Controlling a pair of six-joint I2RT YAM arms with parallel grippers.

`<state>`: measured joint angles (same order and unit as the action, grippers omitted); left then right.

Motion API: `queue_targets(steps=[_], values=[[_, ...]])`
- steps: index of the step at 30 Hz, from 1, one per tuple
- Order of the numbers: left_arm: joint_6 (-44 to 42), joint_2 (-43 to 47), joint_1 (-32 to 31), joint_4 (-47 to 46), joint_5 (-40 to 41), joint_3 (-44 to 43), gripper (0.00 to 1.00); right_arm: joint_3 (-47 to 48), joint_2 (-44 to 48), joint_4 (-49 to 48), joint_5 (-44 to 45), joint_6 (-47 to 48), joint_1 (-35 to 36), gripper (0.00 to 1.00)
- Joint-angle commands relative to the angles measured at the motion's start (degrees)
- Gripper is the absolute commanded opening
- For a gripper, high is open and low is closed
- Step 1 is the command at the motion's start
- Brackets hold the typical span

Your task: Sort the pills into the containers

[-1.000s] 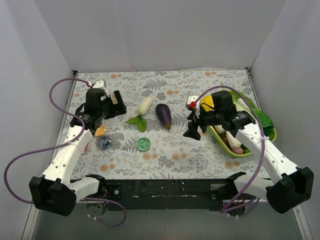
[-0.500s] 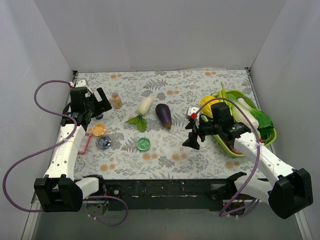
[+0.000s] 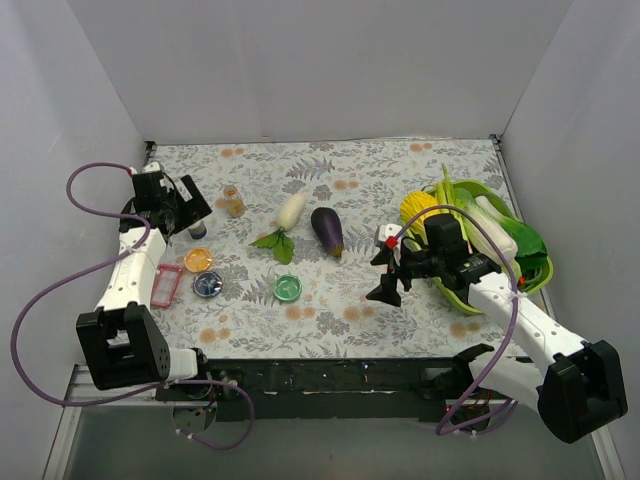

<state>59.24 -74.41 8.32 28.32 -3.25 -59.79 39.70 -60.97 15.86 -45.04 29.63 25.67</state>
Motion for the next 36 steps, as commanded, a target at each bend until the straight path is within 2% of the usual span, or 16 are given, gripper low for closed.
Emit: queue_targets(steps=[1,6,13,17,20,30,33,34,36], values=[[-0.88,-3.98,0.56,-0.72,4.28,-4.01,0.98,-1.47,1.55,-3.29,-3.3,0.78,-0.62,0.97],[-2.29,-9.95,0.65,-1.07,8.42,-5.86,0.98,-2.17,2.35,-3.38,-4.0,0.7,-0.8,0.97],[-4.4,-18.57,0.47,0.42,10.89,-11.48,0.84,-2.44,1.73,-3.46,-5.59,-0.01,-0.97,0.97],[-4.66,-22.34,0.47,0.77,10.19,-14.21,0.69,-2.26,0.77,-3.29,-6.29,-0.27,-1.06,0.97],[-4.84,-23.84,0.47,1.74,10.62,-15.79,0.63,-2.09,0.33,-3.11,-6.64,-0.27,-1.15,0.96],[-5.19,-24.11,-0.32,2.62,11.33,-15.18,0.6,-0.42,-1.43,-1.8,-7.17,-0.36,-1.06,0.96],[-5.37,-24.64,-0.41,2.71,10.98,-15.62,0.53,-0.15,-1.26,-1.18,-7.08,-0.19,-1.06,0.96],[-5.37,-24.99,-0.41,2.88,10.72,-15.79,0.45,-0.07,-1.17,-1.01,-7.08,-0.1,-1.06,0.96],[-5.37,-25.17,-0.41,3.41,10.19,-16.32,0.38,-0.06,-0.73,-0.31,-7.08,0.17,-1.06,0.95]])
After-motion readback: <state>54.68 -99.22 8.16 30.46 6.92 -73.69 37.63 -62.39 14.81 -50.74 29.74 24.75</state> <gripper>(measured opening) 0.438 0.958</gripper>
